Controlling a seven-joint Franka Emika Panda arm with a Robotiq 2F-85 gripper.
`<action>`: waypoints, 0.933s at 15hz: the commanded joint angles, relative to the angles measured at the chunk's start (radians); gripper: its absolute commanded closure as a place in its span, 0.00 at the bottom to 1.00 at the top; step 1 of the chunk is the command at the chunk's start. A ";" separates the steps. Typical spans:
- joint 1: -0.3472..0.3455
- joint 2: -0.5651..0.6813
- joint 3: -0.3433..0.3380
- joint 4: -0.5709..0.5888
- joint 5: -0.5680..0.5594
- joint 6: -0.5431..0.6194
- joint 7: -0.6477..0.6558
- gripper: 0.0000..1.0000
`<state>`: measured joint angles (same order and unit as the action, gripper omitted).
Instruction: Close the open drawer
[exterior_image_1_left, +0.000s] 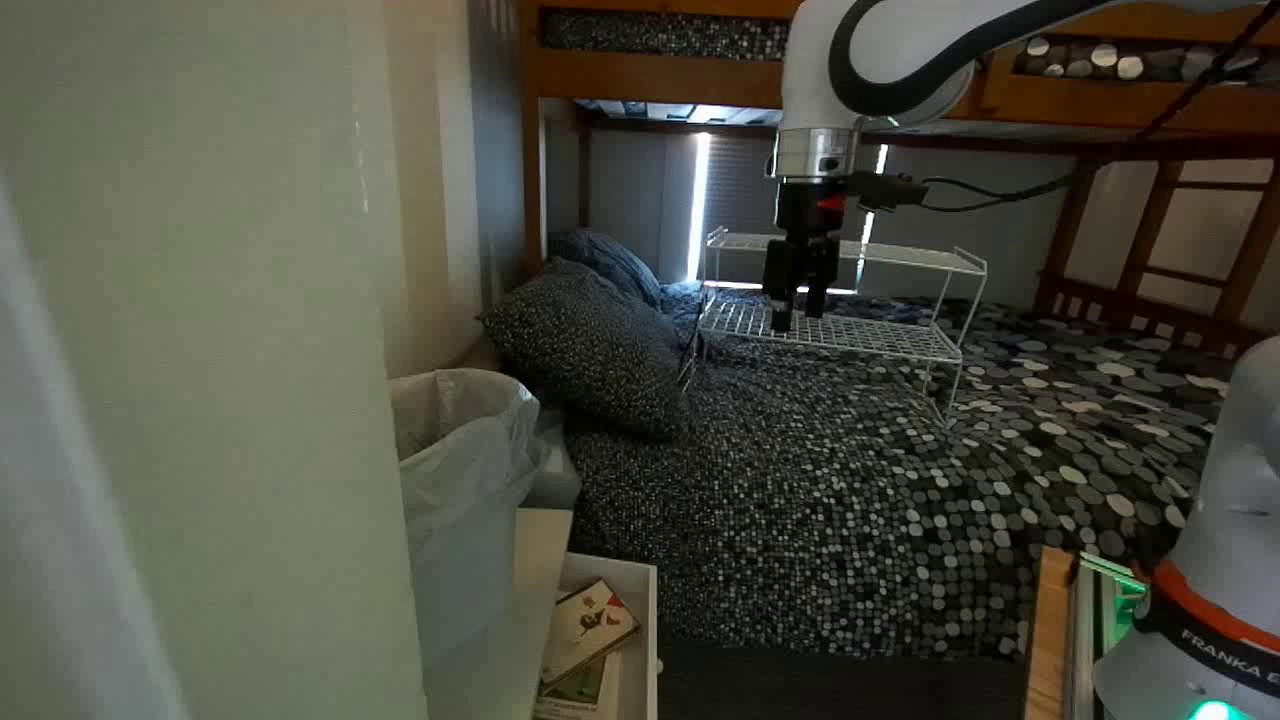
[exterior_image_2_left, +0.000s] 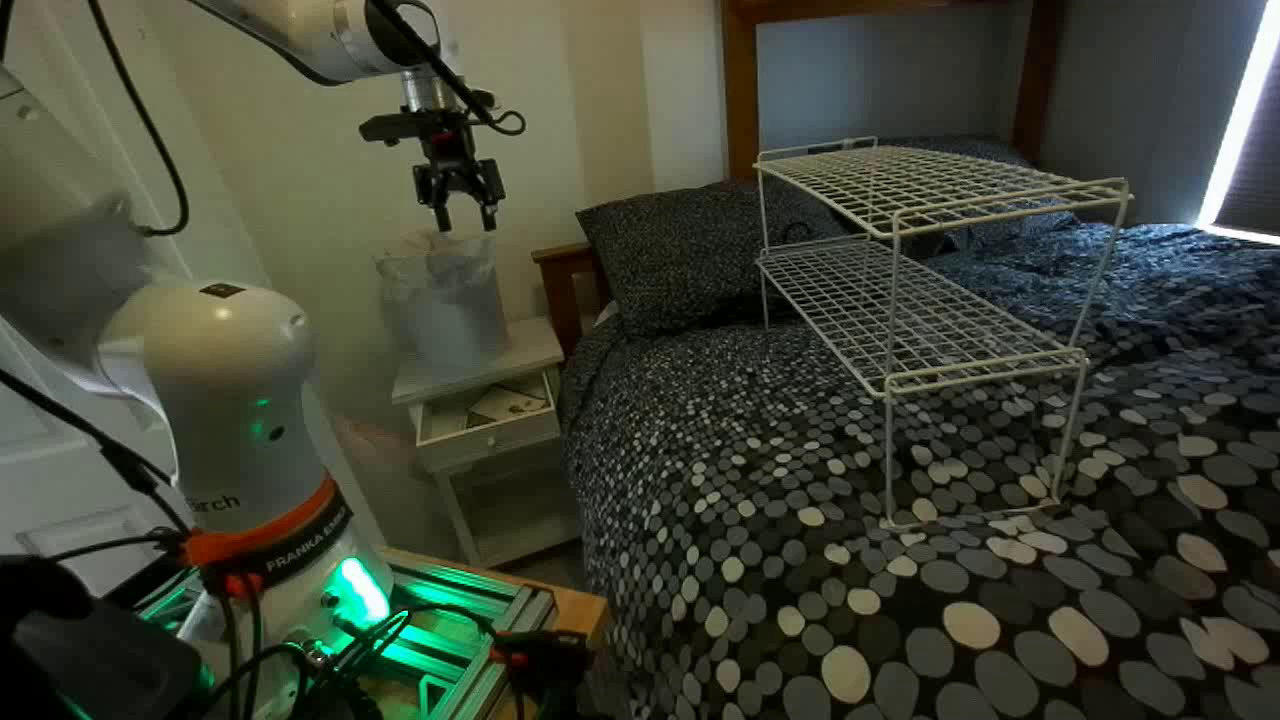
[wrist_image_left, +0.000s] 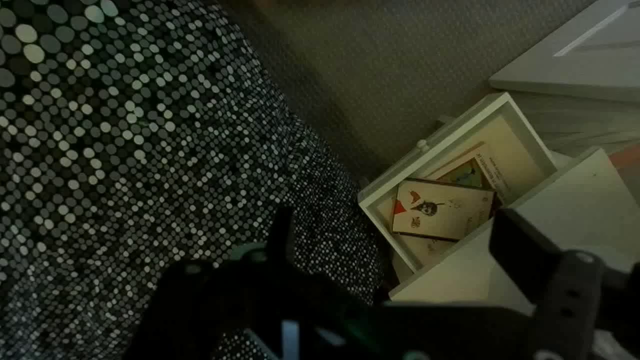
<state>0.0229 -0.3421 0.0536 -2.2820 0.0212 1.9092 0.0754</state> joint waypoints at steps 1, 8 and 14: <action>0.002 0.000 -0.002 0.002 -0.001 -0.002 0.000 0.00; 0.002 0.000 -0.002 0.002 -0.001 -0.002 0.000 0.00; 0.079 0.064 0.009 -0.100 0.046 0.049 -0.228 0.00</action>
<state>0.0592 -0.3069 0.0541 -2.3070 0.0386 1.9060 -0.0552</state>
